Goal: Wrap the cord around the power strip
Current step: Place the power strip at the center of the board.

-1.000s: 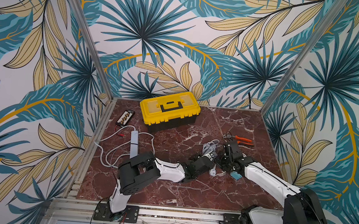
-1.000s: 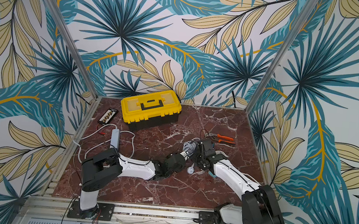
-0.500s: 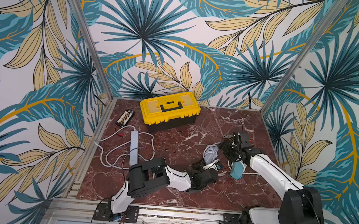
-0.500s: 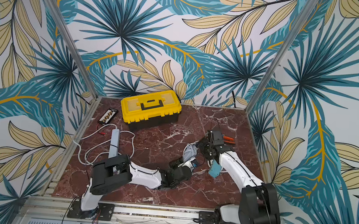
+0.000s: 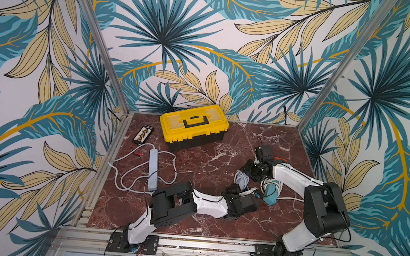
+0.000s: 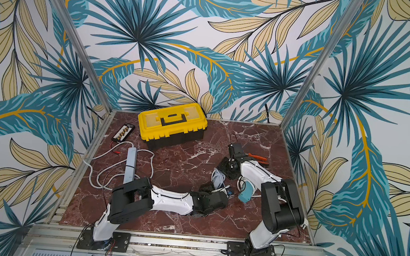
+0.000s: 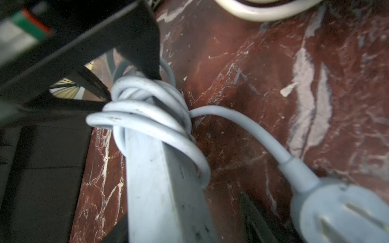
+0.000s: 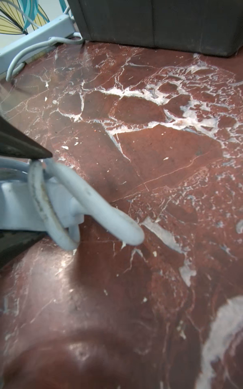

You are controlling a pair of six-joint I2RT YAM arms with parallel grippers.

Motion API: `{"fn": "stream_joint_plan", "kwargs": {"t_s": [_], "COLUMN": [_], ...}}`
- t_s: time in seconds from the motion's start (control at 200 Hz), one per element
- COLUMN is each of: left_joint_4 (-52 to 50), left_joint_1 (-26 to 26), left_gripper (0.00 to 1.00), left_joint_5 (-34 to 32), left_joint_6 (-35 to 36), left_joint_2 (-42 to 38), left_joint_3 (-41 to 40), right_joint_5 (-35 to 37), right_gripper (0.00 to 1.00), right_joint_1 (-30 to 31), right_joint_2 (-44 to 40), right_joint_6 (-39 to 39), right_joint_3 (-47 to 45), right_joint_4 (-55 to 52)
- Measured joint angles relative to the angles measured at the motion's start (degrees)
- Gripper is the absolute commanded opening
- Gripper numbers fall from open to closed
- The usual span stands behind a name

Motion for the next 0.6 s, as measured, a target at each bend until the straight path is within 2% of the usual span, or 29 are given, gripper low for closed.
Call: {"fn": "stream_joint_plan", "kwargs": {"t_s": [0.145, 0.295, 0.461, 0.601], "left_joint_4": [-8.9, -14.6, -16.6, -16.7], "left_joint_1": [0.0, 0.0, 2.0, 7.7], "left_gripper": [0.79, 0.77, 0.75, 0.74], "left_joint_5": [5.4, 10.4, 15.3, 16.5], "left_joint_6": [-3.5, -7.0, -12.6, -17.0], "left_joint_2": [-4.2, -12.9, -24.2, -31.6], "left_joint_3": [-0.5, -3.6, -7.3, -9.6], "right_joint_5": [0.0, 0.0, -0.4, 0.0], "right_gripper": [0.39, 0.40, 0.57, 0.65], "right_joint_1": [0.0, 0.1, 0.3, 0.4], "right_joint_2": [0.1, -0.8, -2.7, -3.0], "right_joint_6": [-2.6, -6.7, -11.5, -15.1], "right_joint_3": [-0.8, -2.8, -6.7, -6.2], "right_joint_4": [2.4, 5.7, 11.5, 9.5]}}
